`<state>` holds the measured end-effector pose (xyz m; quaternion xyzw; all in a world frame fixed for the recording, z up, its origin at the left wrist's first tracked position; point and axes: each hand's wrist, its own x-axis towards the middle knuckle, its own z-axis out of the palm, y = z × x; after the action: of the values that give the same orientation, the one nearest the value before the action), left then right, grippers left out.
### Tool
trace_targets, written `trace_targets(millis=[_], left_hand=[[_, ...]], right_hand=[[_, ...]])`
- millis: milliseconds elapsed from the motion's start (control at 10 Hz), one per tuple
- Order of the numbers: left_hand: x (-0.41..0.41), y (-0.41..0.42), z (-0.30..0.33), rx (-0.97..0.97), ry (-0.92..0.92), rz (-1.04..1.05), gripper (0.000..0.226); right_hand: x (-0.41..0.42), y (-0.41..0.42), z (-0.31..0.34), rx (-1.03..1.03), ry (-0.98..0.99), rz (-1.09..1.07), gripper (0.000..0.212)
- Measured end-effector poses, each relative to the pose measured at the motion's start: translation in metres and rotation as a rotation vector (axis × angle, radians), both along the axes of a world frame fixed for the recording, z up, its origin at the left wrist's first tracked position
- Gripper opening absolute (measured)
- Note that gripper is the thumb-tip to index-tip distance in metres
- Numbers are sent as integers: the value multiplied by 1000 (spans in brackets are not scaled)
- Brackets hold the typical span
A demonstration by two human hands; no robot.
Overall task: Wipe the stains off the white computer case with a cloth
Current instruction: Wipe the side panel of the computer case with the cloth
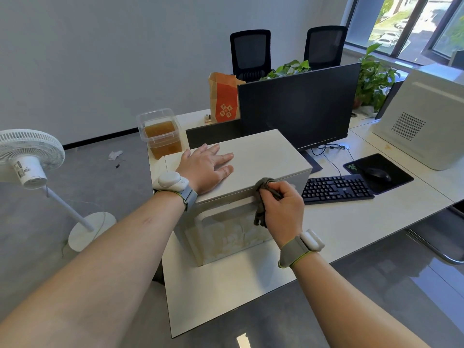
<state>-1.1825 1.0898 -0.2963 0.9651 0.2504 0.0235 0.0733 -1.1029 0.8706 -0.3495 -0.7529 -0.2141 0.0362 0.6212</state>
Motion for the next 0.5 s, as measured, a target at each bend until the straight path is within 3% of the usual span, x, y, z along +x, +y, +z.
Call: trace_targets(millis=[100,300,400,500], left_hand=[[0,0,0,0,5,1,57],[0,0,0,3,4,1,57],[0,0,1,0,3,6,57],[0,-1,1,0,4,4,57]], right_hand=[[0,1,-9,-159,23,74,6],[-5,1,2,-106,-166,54,7],[-5,0,-5,-249,-84,191,11],[0,-7,2,-217,-185,112,9]])
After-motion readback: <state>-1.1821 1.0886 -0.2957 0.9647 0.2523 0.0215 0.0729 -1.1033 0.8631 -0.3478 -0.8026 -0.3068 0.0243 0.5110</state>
